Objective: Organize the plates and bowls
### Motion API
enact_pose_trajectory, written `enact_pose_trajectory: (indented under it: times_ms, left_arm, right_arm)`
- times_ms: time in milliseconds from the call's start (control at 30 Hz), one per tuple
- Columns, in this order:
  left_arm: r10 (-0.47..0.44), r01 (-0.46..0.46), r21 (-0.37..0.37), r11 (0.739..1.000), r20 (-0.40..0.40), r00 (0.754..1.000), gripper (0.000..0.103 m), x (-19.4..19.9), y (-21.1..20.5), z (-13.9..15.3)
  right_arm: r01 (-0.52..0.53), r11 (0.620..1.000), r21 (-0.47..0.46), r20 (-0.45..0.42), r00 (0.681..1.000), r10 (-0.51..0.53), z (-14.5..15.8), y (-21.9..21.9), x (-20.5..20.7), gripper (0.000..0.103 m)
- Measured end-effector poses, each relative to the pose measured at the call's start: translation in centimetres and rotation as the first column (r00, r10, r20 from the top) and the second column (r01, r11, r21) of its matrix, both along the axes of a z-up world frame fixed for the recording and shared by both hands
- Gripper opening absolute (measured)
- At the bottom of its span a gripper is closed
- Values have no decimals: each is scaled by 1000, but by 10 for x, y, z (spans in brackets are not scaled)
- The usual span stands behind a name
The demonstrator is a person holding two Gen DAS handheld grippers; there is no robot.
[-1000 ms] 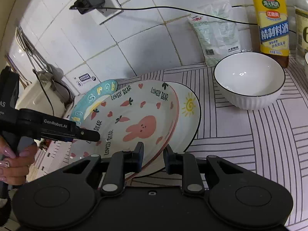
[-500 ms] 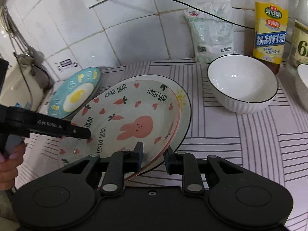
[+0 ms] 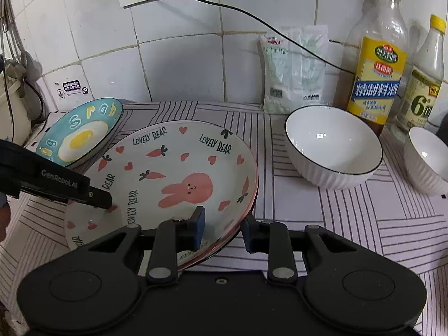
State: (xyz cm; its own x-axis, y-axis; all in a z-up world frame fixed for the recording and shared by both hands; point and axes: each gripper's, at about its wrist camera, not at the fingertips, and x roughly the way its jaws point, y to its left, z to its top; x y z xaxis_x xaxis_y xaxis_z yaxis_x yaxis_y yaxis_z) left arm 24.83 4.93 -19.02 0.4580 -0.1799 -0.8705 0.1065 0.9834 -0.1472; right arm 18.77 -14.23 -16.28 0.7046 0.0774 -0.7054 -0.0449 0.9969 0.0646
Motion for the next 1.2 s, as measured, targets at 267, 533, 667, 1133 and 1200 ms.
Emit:
enact_pose_trajectory:
  times_ms: [267, 533, 667, 1133, 1200]
  left_arm:
    - [17, -17, 7, 1000, 13, 1000, 32, 1, -2, -1]
    - [-3, 3, -27, 1000, 18, 1000, 29, -4, 9, 6]
    - [-18, 20, -31, 999, 52, 998, 30, -12, 18, 25]
    - [37, -27, -46, 999, 219, 975, 42, -44, 103, 105]
    - [65, -51, -59, 997, 263, 963, 44, -45, 118, 106]
  right_arm:
    - [11, 997, -80, 48, 999, -7, -4, 10, 3, 36]
    - [32, 999, -36, 61, 998, -30, -5, -2, 12, 37]
    - [23, 999, 35, 68, 997, -25, 7, -16, 8, 37]
    - [-309, 949, 59, 146, 943, 298, 85, 32, -8, 50]
    - [-366, 928, 68, 162, 922, 352, 86, 47, -1, 58]
